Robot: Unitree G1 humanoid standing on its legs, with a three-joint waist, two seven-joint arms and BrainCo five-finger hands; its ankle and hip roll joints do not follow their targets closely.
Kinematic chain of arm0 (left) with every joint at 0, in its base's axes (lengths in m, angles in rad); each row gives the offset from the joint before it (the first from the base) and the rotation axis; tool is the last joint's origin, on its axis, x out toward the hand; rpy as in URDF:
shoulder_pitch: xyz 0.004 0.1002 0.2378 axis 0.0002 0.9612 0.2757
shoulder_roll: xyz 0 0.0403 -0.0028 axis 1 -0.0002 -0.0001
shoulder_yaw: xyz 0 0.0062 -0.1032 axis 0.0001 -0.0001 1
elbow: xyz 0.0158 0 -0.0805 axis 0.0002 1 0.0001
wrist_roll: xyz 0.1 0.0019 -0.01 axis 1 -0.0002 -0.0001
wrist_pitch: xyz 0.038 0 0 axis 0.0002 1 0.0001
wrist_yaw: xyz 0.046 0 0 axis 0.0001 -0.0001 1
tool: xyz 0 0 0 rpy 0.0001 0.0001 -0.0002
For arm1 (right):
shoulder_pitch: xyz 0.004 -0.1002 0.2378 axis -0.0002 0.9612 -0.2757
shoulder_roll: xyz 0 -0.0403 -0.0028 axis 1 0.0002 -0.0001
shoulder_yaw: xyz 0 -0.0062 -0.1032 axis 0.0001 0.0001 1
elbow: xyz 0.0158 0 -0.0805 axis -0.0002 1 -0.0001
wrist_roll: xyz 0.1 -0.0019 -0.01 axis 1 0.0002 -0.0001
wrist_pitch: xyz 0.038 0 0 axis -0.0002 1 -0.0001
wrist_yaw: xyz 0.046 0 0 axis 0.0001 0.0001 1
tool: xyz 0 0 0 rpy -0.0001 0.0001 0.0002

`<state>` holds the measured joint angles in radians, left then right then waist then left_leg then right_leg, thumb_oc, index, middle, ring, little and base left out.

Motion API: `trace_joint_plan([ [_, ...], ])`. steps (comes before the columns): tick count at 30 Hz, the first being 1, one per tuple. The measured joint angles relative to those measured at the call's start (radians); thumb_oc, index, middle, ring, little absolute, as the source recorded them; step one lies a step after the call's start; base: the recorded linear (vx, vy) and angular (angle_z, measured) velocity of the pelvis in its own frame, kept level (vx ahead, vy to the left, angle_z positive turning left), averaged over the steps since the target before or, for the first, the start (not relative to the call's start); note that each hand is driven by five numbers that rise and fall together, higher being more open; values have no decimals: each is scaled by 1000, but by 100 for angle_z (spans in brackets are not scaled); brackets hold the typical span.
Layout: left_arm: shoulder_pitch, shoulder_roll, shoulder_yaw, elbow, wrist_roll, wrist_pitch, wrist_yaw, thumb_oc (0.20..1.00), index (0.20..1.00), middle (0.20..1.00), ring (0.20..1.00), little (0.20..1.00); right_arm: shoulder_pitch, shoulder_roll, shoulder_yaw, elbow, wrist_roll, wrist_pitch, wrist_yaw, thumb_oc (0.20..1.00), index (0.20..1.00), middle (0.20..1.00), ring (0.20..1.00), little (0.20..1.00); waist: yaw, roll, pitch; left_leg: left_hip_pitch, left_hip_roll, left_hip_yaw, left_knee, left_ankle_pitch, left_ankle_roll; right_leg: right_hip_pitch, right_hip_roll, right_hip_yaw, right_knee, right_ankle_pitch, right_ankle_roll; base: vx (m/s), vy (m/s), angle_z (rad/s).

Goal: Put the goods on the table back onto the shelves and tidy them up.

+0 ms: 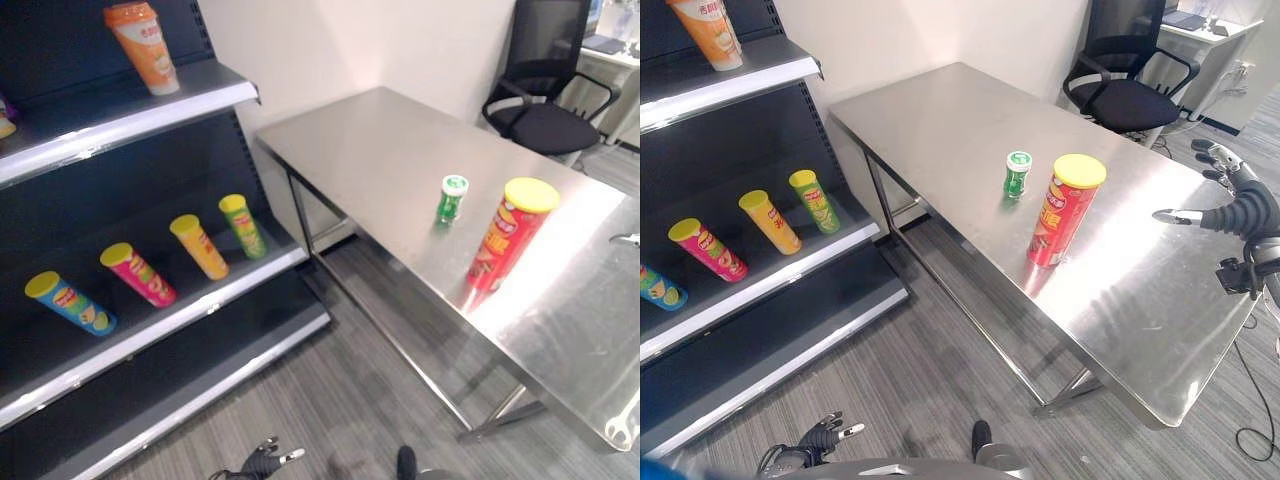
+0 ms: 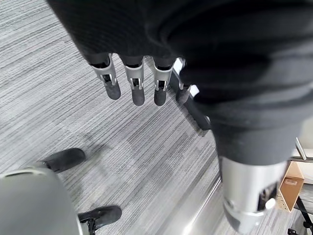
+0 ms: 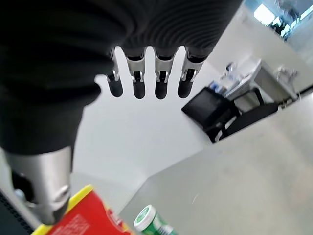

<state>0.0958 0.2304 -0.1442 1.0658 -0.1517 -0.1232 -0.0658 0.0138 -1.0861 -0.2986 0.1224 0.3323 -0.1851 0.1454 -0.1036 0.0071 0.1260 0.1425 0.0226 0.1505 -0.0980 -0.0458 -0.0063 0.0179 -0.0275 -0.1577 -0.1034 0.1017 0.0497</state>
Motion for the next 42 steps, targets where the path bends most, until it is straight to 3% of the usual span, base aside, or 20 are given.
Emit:
trace_joint_plan([
  [13,7,-13,2,8,0,-1,-8,1000,1000,1000,1000,1000,-93,5,153,-2,1,5,31,1000,1000,1000,1000,1000,25,11,0,0,0,-30,0,2,-1,13,-3,-29,0,-4,-6,1,-17,7],
  [23,12,-13,3,9,0,-1,4,1000,1000,1000,1000,1000,-163,47,161,8,-20,4,-30,1000,1000,1000,1000,1000,34,18,-2,1,0,-55,1,5,-2,25,-6,-57,0,-9,-8,3,-16,8],
  [42,15,-13,3,9,-1,-1,9,1000,1000,1000,1000,1000,-189,46,259,12,-19,6,15,1000,1000,1000,1000,1000,41,17,0,2,0,-79,3,6,-5,38,-8,-81,0,-18,-7,1,-3,3],
])
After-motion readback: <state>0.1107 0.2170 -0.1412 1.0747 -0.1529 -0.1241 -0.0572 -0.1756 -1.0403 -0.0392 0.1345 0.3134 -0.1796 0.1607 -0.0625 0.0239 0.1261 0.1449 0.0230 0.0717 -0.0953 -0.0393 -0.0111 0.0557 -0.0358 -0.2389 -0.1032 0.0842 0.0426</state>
